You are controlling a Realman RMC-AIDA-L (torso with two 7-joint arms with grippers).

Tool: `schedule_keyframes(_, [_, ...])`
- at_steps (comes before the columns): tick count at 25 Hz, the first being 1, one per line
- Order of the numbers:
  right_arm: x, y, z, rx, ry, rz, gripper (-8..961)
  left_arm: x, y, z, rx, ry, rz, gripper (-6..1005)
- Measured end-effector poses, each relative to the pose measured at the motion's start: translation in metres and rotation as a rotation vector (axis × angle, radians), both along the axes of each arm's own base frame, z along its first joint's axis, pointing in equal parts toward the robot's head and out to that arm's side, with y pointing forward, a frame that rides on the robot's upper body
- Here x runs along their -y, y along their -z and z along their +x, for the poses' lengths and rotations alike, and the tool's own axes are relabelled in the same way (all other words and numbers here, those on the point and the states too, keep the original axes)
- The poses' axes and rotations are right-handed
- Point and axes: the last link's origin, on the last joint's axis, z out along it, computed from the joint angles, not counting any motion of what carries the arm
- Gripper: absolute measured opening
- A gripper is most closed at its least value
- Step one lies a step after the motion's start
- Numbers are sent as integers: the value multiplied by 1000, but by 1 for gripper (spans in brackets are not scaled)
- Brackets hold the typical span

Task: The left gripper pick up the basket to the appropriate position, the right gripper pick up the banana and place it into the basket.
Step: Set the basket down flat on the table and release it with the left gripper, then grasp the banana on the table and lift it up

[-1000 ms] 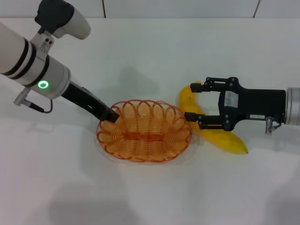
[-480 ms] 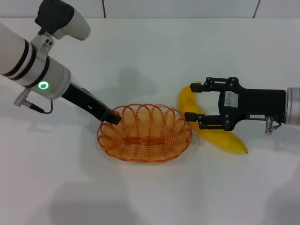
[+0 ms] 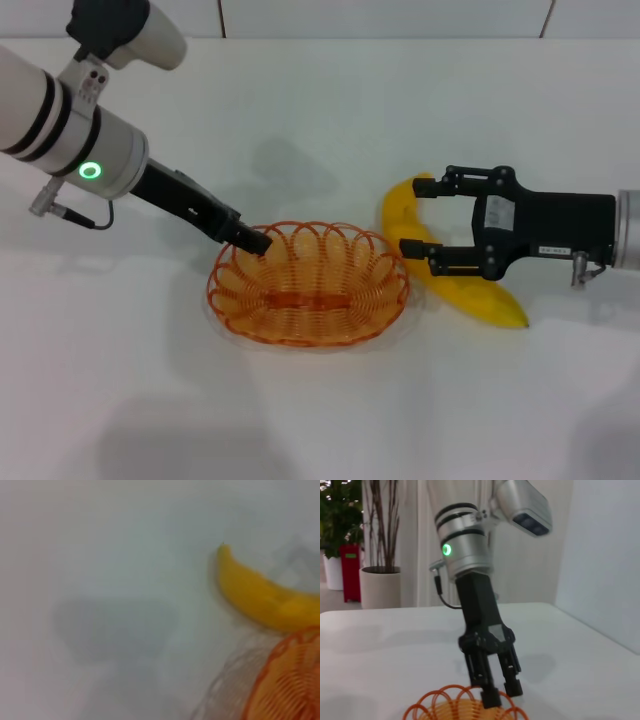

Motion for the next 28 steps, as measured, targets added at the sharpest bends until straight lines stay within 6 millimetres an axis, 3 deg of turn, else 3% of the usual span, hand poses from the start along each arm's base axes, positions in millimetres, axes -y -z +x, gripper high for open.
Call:
schedule_keyframes(3, [2, -4, 5, -16, 21, 20, 749, 7, -7, 3, 26, 33, -6, 632])
schedule_keyframes(8, [6, -11, 12, -42, 54, 57, 749, 34, -34, -10, 72, 56, 21, 857])
schedule_keyframes(15, [18, -26, 29, -73, 115, 123, 750, 87, -73, -37, 176, 212, 140, 889])
schedule_keyframes(21, [26, -34, 43, -90, 206, 143, 750, 105, -75, -67, 237, 304, 171, 908])
schedule_keyframes(28, [27, -41, 42, -91, 215, 121, 750, 113, -69, -114, 367, 244, 235, 908])
